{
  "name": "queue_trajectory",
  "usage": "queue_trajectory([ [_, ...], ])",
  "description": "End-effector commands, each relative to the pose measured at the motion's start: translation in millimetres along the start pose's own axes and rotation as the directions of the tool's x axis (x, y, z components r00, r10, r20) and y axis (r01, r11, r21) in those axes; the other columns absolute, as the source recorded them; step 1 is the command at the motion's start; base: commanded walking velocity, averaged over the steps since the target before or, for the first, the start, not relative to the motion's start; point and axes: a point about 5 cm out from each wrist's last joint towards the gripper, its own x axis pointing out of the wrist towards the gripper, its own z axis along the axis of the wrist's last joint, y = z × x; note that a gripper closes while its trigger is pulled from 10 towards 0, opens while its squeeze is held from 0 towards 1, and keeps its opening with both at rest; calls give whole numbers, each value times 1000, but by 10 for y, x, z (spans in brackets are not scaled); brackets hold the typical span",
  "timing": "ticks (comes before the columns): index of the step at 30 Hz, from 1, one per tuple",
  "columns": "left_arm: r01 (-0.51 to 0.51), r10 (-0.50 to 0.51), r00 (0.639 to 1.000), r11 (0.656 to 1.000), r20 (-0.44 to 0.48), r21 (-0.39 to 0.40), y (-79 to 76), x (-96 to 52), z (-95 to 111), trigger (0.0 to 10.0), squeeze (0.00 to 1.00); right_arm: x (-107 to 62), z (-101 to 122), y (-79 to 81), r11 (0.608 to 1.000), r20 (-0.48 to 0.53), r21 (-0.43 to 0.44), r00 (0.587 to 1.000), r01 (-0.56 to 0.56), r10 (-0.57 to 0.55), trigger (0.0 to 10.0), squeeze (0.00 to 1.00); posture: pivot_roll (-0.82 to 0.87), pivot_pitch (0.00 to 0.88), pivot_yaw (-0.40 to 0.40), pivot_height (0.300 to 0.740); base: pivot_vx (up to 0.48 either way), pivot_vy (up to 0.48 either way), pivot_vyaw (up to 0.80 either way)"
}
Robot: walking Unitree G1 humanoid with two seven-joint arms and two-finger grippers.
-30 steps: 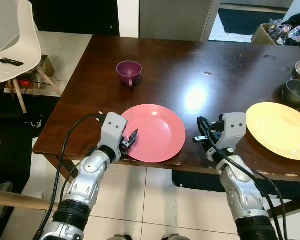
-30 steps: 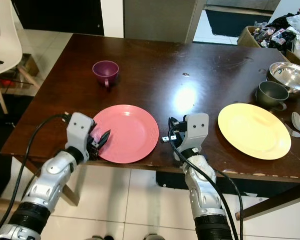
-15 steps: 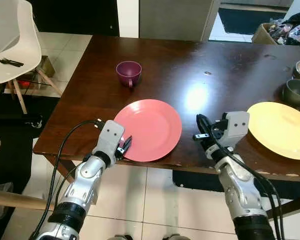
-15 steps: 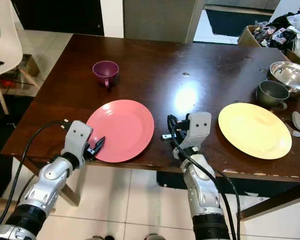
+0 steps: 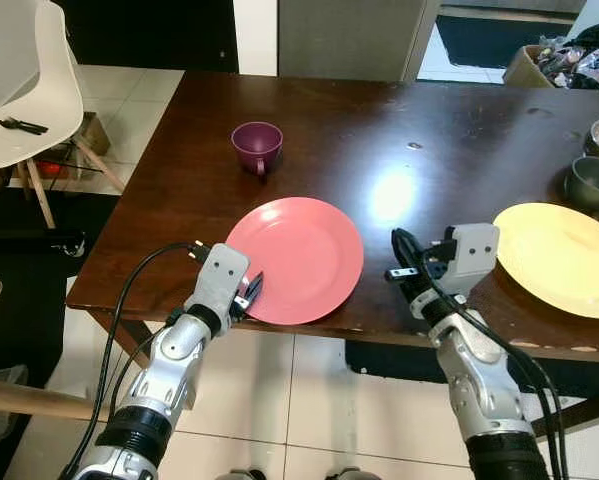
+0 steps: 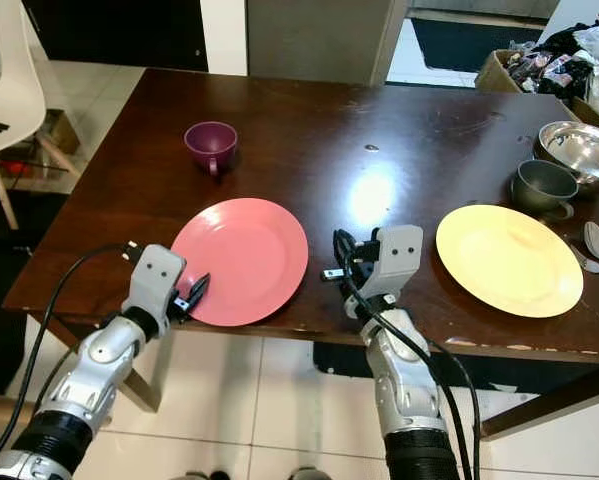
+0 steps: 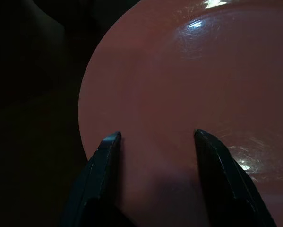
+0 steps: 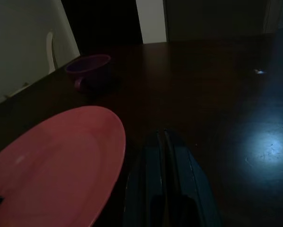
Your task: Setting the table
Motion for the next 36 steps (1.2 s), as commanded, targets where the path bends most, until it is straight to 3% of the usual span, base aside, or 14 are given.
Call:
queue_trajectory([
  [1, 4, -5, 992, 1000, -130, -7, -12, -108, -283, 10000, 0, -48, -9, -18, 1000, -11, 16, 1000, -8, 8, 10000, 0, -113, 76, 69, 740, 0, 0, 0],
  [12, -38, 31, 985, 998, -168, -40, 70, -169, -390, 10000, 0, -185, 80, 15, 995, -25, 27, 995, -99, 100, 10000, 0, -133, 74, 72, 740, 0, 0, 0],
  [22, -46, 29, 967, 997, -255, -62, 159, -271, -575, 10000, 0, -287, -92, 30, 985, -98, 134, 988, -110, 123, 10000, 0, -128, 66, 77, 740, 0, 0, 0],
  [27, -39, 24, 969, 998, -247, -56, 148, -261, -565, 10000, 0, -252, -78, 96, 970, -81, 192, 982, -152, 170, 10000, 0, -124, 59, 77, 740, 0, 0, 0],
  [34, -37, 22, 970, 998, -241, -56, 143, -258, -563, 10000, 0, -223, 158, 64, 959, 16, 235, 987, -157, 158, 10000, 0, -123, 58, 72, 740, 0, 0, 0],
  [35, -37, 23, 970, 998, -240, -56, 143, -259, -563, 10000, 0, -242, 181, 46, 961, 21, 232, 988, -151, 150, 10000, 1000, -124, 60, 71, 740, 0, 0, 0],
  [36, -37, 23, 970, 998, -240, -56, 143, -259, -563, 10000, 0, -242, 181, 46, 961, 21, 232, 988, -151, 150, 10000, 1000, -124, 60, 71, 740, 0, 0, 0],
])
